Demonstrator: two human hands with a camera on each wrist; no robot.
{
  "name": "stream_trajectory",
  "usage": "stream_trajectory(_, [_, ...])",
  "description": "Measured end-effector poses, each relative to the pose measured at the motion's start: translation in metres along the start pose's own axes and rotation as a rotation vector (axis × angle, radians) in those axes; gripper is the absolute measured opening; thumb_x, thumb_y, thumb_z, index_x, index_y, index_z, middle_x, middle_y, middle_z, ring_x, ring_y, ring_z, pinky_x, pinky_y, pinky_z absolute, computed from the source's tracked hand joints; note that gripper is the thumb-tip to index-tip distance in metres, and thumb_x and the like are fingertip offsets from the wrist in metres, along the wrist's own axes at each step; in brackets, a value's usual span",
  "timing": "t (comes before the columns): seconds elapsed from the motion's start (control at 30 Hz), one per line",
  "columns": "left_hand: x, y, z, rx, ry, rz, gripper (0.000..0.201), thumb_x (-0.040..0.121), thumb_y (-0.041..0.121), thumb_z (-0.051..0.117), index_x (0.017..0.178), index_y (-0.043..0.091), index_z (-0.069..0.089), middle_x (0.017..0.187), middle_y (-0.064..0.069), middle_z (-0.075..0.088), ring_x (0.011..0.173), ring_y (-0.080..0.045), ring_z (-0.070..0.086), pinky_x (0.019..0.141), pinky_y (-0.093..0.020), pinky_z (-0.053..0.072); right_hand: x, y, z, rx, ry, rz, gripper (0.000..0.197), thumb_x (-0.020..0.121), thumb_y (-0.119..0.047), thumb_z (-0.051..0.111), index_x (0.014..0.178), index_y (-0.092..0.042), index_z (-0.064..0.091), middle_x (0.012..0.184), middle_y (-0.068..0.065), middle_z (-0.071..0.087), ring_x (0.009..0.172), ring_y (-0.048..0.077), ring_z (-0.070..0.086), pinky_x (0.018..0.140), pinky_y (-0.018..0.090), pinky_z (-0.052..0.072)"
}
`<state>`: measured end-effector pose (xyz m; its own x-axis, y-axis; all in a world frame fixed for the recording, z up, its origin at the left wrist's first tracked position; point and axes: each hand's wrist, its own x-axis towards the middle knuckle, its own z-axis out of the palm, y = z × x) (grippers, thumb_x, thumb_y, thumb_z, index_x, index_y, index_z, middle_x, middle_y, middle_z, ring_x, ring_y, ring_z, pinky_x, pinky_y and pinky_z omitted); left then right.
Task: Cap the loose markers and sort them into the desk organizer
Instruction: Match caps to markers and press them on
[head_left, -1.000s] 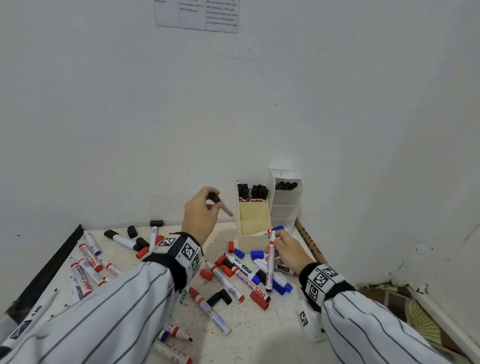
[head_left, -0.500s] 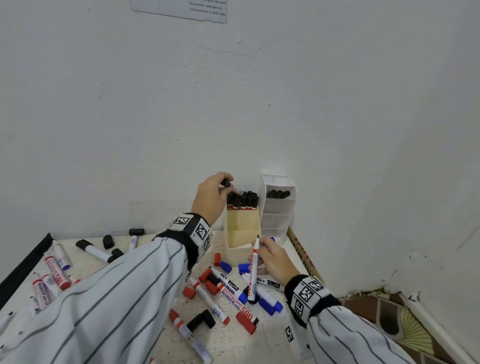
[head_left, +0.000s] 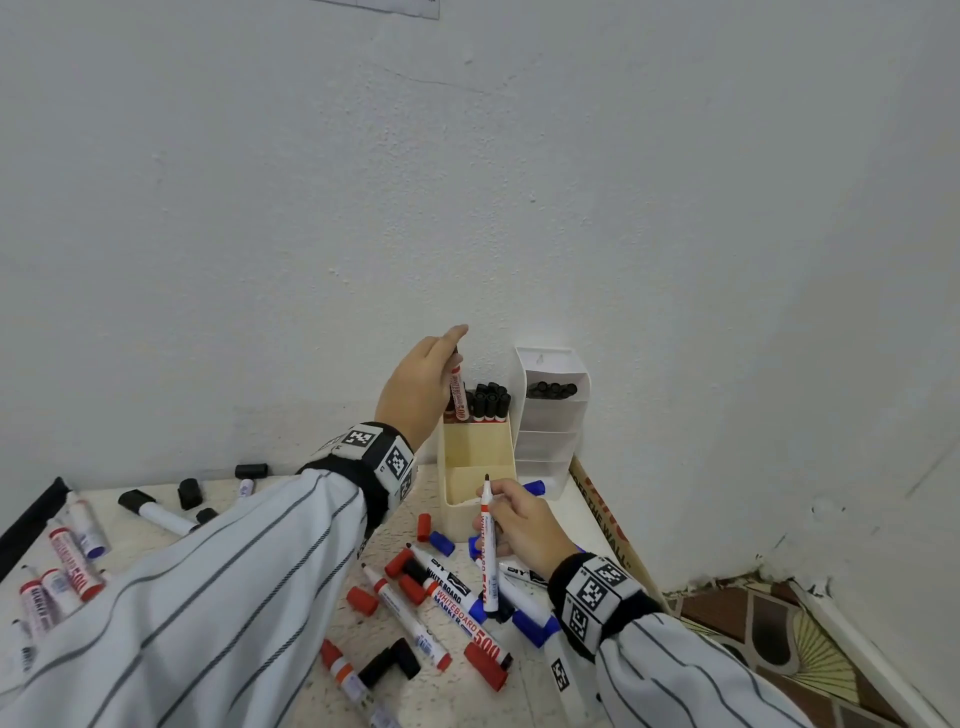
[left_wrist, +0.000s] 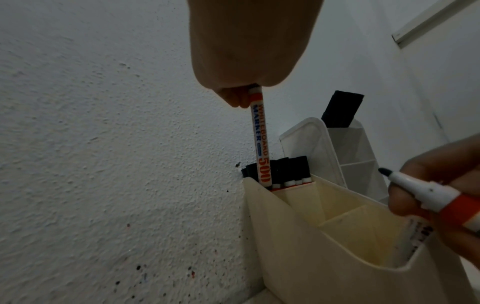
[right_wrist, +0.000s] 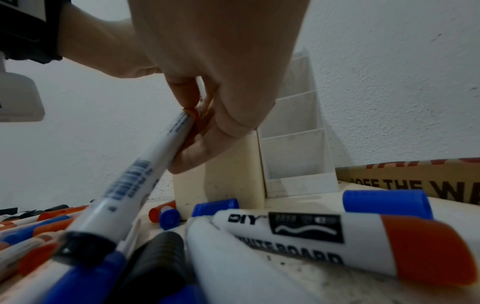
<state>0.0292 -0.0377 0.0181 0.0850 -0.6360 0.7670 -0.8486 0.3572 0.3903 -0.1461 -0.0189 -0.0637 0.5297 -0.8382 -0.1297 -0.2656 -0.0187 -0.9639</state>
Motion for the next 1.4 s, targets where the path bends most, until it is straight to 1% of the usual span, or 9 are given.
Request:
stream_trajectory(0.13, [-0.002, -0.004, 0.003, 0.007, 0.002, 0.01, 0.039, 0.088, -0.007, 0.051, 0.127, 0.001, 0.055, 0.094, -0.016, 0.062, 0.083, -0.023, 0.06, 0.072, -0.027, 0.046, 0.005, -0.004, 0.004, 0.025, -0.008, -0.015, 0.017, 0.097, -0.013, 0.039, 0.105, -0.017, 0.053, 0.079, 0.003, 0.061, 0.066, 0.017, 0.06, 0.061, 0.031, 0.052])
stream_trajectory(0.27, [-0.002, -0.01, 0.005, -0.002, -0.019, -0.066, 0.037, 0.092, 0.0, 0.05, 0.128, 0.004, 0.055, 0.099, -0.019, 0.059, 0.083, -0.028, 0.058, 0.076, -0.037, 0.05, 0.005, -0.007, 0.008, 0.012, -0.011, -0.02, 0.017, 0.098, -0.014, 0.04, 0.104, -0.02, 0.054, 0.081, 0.003, 0.061, 0.065, 0.012, 0.061, 0.051, 0.018, 0.046])
stream_trajectory(0.43, [0.008, -0.009, 0.005, 0.014, -0.028, -0.134, 0.032, 0.092, 0.004, 0.053, 0.124, 0.005, 0.057, 0.105, -0.016, 0.058, 0.088, -0.027, 0.057, 0.08, -0.034, 0.047, 0.009, -0.004, 0.011, 0.007, -0.018, -0.02, 0.015, 0.098, -0.016, 0.041, 0.107, -0.018, 0.053, 0.081, 0.003, 0.061, 0.068, 0.016, 0.061, 0.049, 0.017, 0.045])
stream_trajectory(0.6, [-0.001, -0.012, 0.014, 0.148, -0.306, -0.36, 0.035, 0.095, 0.014, 0.046, 0.128, 0.017, 0.056, 0.12, -0.011, 0.062, 0.109, -0.027, 0.057, 0.092, -0.038, 0.047, 0.009, -0.003, 0.008, -0.006, -0.015, -0.031, 0.016, 0.098, -0.015, 0.041, 0.106, -0.018, 0.054, 0.076, -0.001, 0.057, 0.061, 0.009, 0.057, 0.048, 0.015, 0.044])
stream_trajectory(0.73, [-0.012, -0.01, 0.016, 0.495, -0.541, -0.355, 0.05, 0.092, 0.014, 0.04, 0.138, 0.035, 0.042, 0.133, -0.006, 0.042, 0.121, -0.027, 0.037, 0.097, -0.037, 0.034, 0.01, -0.001, 0.005, -0.028, -0.015, -0.035, 0.017, 0.098, -0.016, 0.041, 0.109, -0.018, 0.054, 0.075, -0.003, 0.056, 0.064, 0.011, 0.059, 0.052, 0.02, 0.048])
stream_trajectory(0.97, [-0.033, -0.016, 0.001, 0.35, -0.729, -0.567, 0.075, 0.088, 0.025, 0.05, 0.148, 0.036, 0.006, 0.152, -0.006, 0.007, 0.136, -0.031, 0.017, 0.106, -0.044, 0.021, 0.012, -0.006, 0.015, -0.027, -0.021, -0.044, 0.016, 0.098, -0.016, 0.041, 0.106, -0.018, 0.055, 0.077, 0.0, 0.059, 0.063, 0.011, 0.058, 0.048, 0.019, 0.046])
stream_trajectory(1.07, [-0.056, -0.033, -0.022, 0.334, -0.702, -0.657, 0.06, 0.091, 0.031, 0.048, 0.145, 0.028, 0.021, 0.148, -0.008, 0.024, 0.134, -0.028, 0.027, 0.107, -0.043, 0.025, 0.014, -0.014, 0.028, -0.067, -0.022, -0.084, 0.018, 0.098, -0.016, 0.039, 0.102, -0.024, 0.055, 0.076, 0.0, 0.06, 0.06, 0.007, 0.055, 0.049, 0.017, 0.045])
stream_trajectory(1.2, [-0.092, -0.074, -0.066, 0.28, -0.706, -0.791, 0.038, 0.089, 0.017, 0.048, 0.127, 0.016, 0.051, 0.132, -0.011, 0.051, 0.122, -0.025, 0.048, 0.102, -0.033, 0.039, 0.022, -0.025, 0.052, -0.084, -0.024, -0.098, 0.025, 0.1, -0.02, 0.035, 0.119, -0.018, 0.05, 0.079, 0.003, 0.053, 0.05, 0.01, 0.052, 0.046, 0.025, 0.047])
stream_trajectory(1.4, [-0.136, -0.122, -0.135, 0.556, -0.796, -0.894, 0.036, 0.093, 0.018, 0.04, 0.126, 0.023, 0.054, 0.135, -0.007, 0.047, 0.126, -0.028, 0.043, 0.105, -0.04, 0.035, 0.029, -0.048, 0.099, -0.272, -0.169, -0.21, 0.024, 0.1, -0.022, 0.035, 0.118, -0.019, 0.05, 0.078, 0.002, 0.051, 0.047, 0.008, 0.043, 0.041, 0.019, 0.037])
